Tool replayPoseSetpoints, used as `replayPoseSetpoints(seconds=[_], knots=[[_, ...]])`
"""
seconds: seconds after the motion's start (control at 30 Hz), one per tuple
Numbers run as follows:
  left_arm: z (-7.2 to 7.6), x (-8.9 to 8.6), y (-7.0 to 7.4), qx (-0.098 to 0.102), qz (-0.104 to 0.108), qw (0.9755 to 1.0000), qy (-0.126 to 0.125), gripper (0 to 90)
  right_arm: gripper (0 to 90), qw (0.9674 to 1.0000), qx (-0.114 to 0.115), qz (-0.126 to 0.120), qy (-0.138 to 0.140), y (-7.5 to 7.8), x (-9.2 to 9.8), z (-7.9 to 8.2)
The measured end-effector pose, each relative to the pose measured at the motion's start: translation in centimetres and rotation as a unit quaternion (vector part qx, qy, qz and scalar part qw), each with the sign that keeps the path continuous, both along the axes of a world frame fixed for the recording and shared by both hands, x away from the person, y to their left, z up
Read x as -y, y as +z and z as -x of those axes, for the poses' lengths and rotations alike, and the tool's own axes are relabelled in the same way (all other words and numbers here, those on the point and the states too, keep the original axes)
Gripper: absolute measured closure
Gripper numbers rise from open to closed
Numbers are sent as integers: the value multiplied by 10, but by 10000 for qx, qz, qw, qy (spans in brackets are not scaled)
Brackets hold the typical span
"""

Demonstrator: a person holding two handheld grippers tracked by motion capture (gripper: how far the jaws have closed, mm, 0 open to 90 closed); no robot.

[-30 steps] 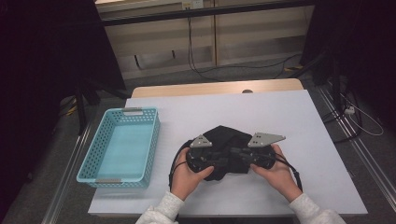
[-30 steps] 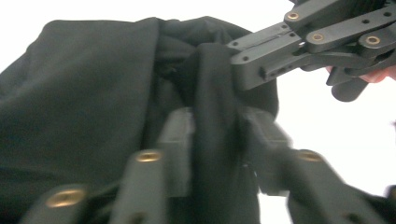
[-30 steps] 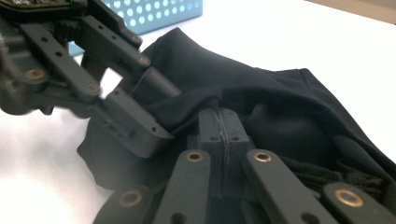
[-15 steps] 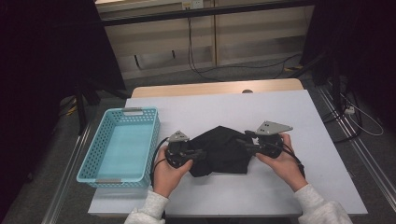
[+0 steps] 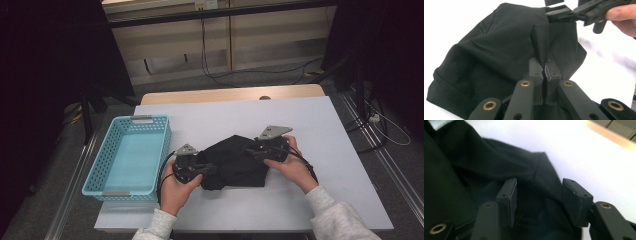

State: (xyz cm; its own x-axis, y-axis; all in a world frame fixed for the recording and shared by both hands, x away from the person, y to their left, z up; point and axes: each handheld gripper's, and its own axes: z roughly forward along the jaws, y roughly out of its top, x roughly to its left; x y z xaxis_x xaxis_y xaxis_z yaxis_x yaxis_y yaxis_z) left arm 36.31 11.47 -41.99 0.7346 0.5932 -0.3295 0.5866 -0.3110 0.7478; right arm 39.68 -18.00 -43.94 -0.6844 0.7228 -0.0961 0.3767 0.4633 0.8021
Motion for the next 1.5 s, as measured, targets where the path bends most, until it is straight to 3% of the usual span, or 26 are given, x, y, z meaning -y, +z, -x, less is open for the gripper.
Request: replayPoseSetpoints(seconds=[0.13, 0.2, 0.27, 0.3, 0.37, 0.57, 0.63, 0.77, 0.9, 1.03, 1.13, 1.3, 1.5], knots=[[1, -1, 0, 4, -54, 10000, -19, 863, 553, 9999, -1, 146, 31, -7, -8, -9], [1, -1, 1, 29, -63, 10000, 2, 863, 707, 9999, 39, 119, 46, -7, -10, -12], [2, -3, 1, 66, -80, 9999, 35, 863, 859, 9995, 204, 254, 42, -6, -9, -12], [2, -5, 2, 70, -84, 9999, 26, 864, 873, 9998, 168, 67, 36, -5, -6, -13], [3, -10, 4, 125, -96, 9998, 84, 864, 878, 9994, 83, -329, -109, -1, 1, -14], [2, -28, 15, 335, 112, 9987, 365, 864, 879, 9948, 26, -759, -682, 13, 37, -13], [0, -34, 19, 422, 205, 9977, 495, 864, 879, 9945, 82, -622, -842, 16, 49, -9], [-4, -41, 25, 608, 309, 9952, 708, 864, 879, 9918, 65, -710, -1058, 22, 73, 0], [-9, -40, 32, 733, 490, 9933, 742, 864, 878, 9902, -46, -628, -1249, 23, 93, 12], [-15, -33, 37, 791, 644, 9922, 713, 865, 878, 9879, -149, -698, -1376, 26, 113, 29], [-20, -21, 34, 837, 590, 9927, 639, 865, 878, 9873, -184, -721, -1405, 27, 125, 42], [-30, -6, 23, 722, 467, 9949, 527, 865, 867, 9863, -334, -735, -1440, 23, 139, 58], [-34, -9, 15, 597, 232, 9954, 719, 864, 767, 9871, -401, -674, -1393, 11, 137, 57]])
